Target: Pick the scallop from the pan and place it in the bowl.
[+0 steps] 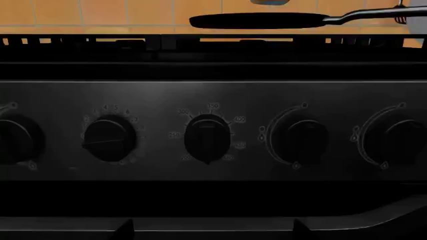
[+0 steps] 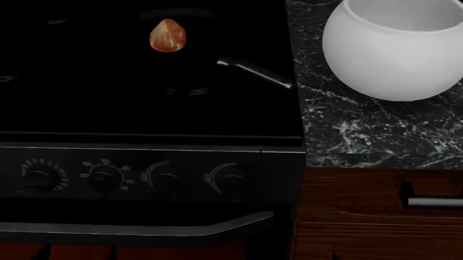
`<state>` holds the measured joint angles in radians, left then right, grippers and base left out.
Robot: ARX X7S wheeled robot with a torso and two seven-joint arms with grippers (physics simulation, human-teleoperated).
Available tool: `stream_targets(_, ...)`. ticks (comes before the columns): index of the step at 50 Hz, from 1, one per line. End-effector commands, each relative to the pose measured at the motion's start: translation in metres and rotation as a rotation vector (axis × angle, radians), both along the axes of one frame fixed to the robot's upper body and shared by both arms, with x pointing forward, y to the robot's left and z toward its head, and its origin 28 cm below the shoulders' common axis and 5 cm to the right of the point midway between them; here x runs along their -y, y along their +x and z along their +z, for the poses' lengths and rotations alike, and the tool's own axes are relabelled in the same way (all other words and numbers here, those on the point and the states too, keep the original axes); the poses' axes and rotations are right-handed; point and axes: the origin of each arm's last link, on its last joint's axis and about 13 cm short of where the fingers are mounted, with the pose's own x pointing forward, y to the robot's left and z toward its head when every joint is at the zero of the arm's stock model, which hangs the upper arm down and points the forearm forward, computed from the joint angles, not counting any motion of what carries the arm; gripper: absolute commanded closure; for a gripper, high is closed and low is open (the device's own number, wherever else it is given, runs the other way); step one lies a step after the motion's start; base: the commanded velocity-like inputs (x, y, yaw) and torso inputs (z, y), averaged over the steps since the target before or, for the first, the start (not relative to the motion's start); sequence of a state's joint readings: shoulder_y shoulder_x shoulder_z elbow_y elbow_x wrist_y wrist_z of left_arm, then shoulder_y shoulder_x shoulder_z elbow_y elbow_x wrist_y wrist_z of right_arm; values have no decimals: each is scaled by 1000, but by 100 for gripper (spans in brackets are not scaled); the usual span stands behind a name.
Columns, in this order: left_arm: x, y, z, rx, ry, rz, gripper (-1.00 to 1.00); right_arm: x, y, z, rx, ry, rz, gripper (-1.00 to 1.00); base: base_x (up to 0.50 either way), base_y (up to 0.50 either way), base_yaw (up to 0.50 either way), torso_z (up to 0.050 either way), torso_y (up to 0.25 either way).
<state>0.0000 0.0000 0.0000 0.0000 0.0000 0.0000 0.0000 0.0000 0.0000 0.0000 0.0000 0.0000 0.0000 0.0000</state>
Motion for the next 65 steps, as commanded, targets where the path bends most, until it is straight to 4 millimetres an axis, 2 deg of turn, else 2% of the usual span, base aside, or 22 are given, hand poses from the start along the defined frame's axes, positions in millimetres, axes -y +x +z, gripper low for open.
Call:
stream_targets(1, 0, 0, 0, 0, 0, 0, -100, -1, 0, -1, 0, 0, 0, -100, 0, 0, 0, 0, 0)
stream_targets(15, -2, 0, -3, 3, -15, 13, -100, -1, 1, -3, -14, -19, -11, -100, 0, 0, 0, 0, 0)
stream_targets(19, -5, 2, 6, 23, -10, 21, -100, 1, 5, 9, -2, -9, -48, -100, 0, 0, 0, 0, 0)
stream_targets(21, -8, 5, 19, 51, -13, 31, -100, 4, 9, 24, 34, 0, -63, -100, 0, 0, 0, 0, 0)
stream_targets(22, -11, 7, 37, 104, 18, 39, -100, 7, 13, 47, 88, 14, -70, -100, 0, 0, 0, 0, 0)
stream_targets(23, -12, 7, 46, 127, 28, 38, -100, 8, 14, 55, 103, 18, -69, -100, 0, 0, 0, 0, 0)
stream_targets(24, -15, 7, 68, 179, 64, 50, -100, 10, 15, 84, 182, 25, -59, -100, 0, 0, 0, 0, 0)
stream_targets(25, -16, 6, 73, 195, 75, 52, -100, 11, 15, 91, 199, 24, -56, -100, 0, 0, 0, 0, 0)
stream_targets(29, -23, -3, 122, 315, 131, 72, -100, 13, -1, 154, 363, -4, -15, -100, 0, 0, 0, 0, 0)
stream_targets(31, -27, -10, 132, 369, 149, 87, -100, 14, -11, 178, 431, -9, 1, -100, 0, 0, 0, 0, 0)
stream_targets(34, -30, -17, 153, 425, 185, 111, -100, 16, -20, 200, 479, 0, 16, -100, 0, 0, 0, 0, 0)
stream_targets(38, -35, -29, 192, 503, 219, 135, -100, 24, -26, 237, 576, -25, -28, -100, 0, 0, 0, 0, 0)
stream_targets(41, -42, -25, 215, 552, 233, 140, -100, 22, -37, 261, 605, -16, 45, -100, 0, 0, 0, 0, 0)
stream_targets(44, -50, -28, 257, 695, 366, 176, -100, 24, -42, 292, 652, 4, 53, -100, 0, 0, 0, 0, 0)
stream_targets(46, -45, -37, 276, 732, 370, 208, -100, 24, -43, 313, 675, 6, 62, -100, 0, 0, 0, 0, 0)
stream_targets(47, -40, -42, 275, 685, 326, 193, -100, 24, -43, 322, 677, 15, 75, -100, 0, 0, 0, 0, 0)
stream_targets(51, -36, -49, 304, 695, 311, 145, -100, 21, -44, 347, 691, 32, 108, -100, 0, 0, 0, 0, 0)
stream_targets(55, -38, -49, 325, 712, 306, 143, -100, 18, -42, 361, 709, 27, 119, -100, 0, 0, 0, 0, 0)
stream_targets(59, -39, -45, 339, 715, 263, 121, -100, 13, -39, 374, 695, 54, 143, -100, 0, 0, 0, 0, 0)
stream_targets(65, -44, -35, 348, 687, 217, 108, -100, 9, -31, 387, 684, 52, 148, -100, 0, 0, 0, 0, 0)
